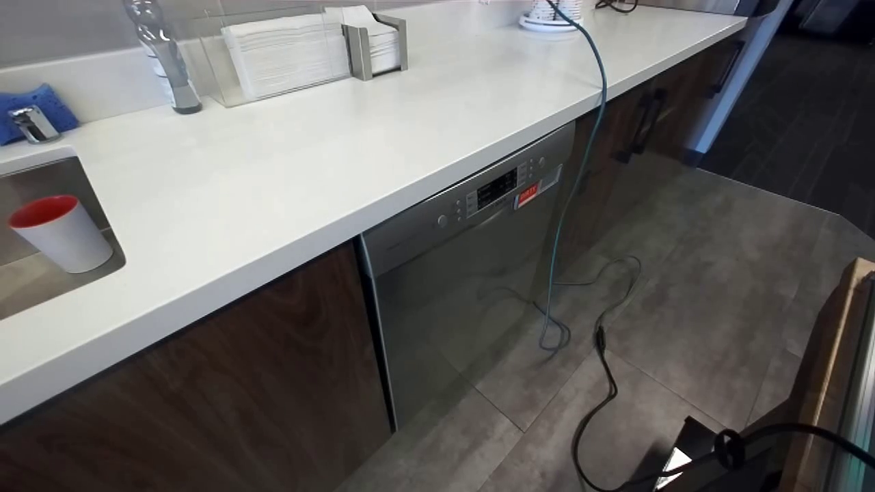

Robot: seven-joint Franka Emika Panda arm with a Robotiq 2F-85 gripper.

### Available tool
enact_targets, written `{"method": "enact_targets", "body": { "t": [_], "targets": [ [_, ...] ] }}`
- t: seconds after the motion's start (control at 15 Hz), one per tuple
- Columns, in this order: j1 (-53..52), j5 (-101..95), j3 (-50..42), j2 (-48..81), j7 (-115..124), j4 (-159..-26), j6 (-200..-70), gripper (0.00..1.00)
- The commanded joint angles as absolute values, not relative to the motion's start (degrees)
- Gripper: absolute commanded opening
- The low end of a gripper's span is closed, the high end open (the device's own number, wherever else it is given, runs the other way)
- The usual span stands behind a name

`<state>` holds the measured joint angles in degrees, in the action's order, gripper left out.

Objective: Press a button on the dishwasher

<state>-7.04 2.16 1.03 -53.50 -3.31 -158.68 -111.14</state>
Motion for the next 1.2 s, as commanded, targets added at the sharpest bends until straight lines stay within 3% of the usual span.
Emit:
{"method": "enact_targets", "body": {
  "t": [0.0, 0.67, 1.13],
  "targets": [
    [-8.45, 6.41, -5.43, -44.80, -10.40, -158.92, -119.94, 1.00],
    [-17.29, 28.49, -9.70, -10.58, -30.94, -155.73, -143.52, 1.00],
    [-12.57, 42.02, -6.94, -4.16, -51.51, -153.88, -152.04, 1.00]
  ]
}}
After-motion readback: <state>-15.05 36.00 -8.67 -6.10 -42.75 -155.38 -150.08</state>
